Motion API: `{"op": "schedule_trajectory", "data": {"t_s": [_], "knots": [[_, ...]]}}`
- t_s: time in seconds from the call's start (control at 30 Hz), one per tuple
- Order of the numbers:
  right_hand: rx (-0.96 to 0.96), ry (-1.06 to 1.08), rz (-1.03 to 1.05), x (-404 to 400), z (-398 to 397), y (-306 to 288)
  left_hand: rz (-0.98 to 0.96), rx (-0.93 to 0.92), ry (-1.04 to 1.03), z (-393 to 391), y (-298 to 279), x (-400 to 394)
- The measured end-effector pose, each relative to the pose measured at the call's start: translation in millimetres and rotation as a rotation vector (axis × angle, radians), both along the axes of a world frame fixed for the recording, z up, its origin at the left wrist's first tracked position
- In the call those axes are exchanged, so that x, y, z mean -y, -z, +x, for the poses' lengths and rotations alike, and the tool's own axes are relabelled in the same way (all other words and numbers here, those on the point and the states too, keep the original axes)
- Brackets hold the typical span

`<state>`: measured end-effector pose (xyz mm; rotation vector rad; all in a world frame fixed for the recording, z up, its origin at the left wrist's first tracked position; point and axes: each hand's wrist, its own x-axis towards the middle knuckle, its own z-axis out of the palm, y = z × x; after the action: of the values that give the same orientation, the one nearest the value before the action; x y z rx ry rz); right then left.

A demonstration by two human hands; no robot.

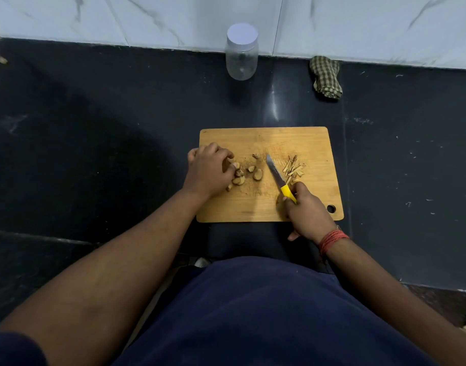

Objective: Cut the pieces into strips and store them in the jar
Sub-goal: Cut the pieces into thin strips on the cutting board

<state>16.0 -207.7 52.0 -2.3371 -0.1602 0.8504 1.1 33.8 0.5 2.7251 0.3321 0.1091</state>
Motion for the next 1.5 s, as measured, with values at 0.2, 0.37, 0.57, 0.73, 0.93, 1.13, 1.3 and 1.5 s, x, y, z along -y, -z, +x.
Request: {"op": "schedule_trajectory", "data": {"t_s": [0.2, 0.37, 0.57, 0.73, 0.93, 1.13, 1.3, 1.5], "knots": [[-0.011, 0.003, 0.014, 0, 0, 0, 0.033, -0.003, 0.06, -1, -1, 4], [-0.005, 0.025, 0.022, 3, 1, 1, -0.006, 0.062, 0.009, -1, 2, 6], [-0.015, 0.058, 0.028, 8, 3, 2, 0.044, 0.099, 0.169, 0, 1, 31], [-0.006, 0.07, 0.027, 11, 4, 1, 0.056, 0.047, 0.187, 5, 6, 44], [-0.016, 0.068, 0.026, 14, 2, 1, 0.051, 0.01, 0.187, 7, 8, 42], [-0.031, 0.067, 0.03, 18, 0, 2, 0.067, 0.018, 0.294, 6, 6, 36], [-0.036, 0.069, 0.027, 18, 0, 0, 0.123, 0.049, 0.3, 6, 6, 38], [-0.031, 0.062, 0.028, 18, 0, -1, 0.135, 0.026, 0.215, 4, 9, 49]]}}
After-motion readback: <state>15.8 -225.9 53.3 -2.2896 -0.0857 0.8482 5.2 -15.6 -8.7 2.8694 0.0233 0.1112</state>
